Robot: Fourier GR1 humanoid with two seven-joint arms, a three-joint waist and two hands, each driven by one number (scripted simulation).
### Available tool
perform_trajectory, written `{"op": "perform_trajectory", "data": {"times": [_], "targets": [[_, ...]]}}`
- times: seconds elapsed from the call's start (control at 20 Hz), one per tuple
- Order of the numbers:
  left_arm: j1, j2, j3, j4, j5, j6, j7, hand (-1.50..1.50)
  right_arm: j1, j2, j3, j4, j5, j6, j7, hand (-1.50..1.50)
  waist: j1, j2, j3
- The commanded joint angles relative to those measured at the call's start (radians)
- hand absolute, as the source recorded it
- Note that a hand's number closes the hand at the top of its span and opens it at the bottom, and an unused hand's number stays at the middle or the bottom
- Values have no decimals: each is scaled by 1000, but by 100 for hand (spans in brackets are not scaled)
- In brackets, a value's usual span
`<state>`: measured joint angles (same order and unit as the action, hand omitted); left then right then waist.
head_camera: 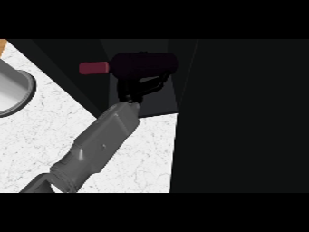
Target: Pick up the wine, place it into the cabinet and close the cabinet
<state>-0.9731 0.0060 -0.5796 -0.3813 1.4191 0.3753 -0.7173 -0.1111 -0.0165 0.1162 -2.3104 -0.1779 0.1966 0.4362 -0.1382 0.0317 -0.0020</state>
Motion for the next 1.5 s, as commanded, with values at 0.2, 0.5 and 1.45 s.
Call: {"op": "perform_trajectory", "data": {"times": [0.2, 0.5, 1.45], "targets": [[-4, -6, -44, 3, 85, 32, -48, -150, -5, 1, 9, -9, 1, -1, 5, -150, -9, 3, 0], [-15, -6, -95, 60, 77, 51, -72, -150, 10, -10, -2, 0, 2, 13, -12, -150, -10, 7, 1], [-69, -6, -213, -25, 90, 115, -155, -150, 41, -14, -9, 13, -27, 24, -38, -150, 22, -4, 2]]}}
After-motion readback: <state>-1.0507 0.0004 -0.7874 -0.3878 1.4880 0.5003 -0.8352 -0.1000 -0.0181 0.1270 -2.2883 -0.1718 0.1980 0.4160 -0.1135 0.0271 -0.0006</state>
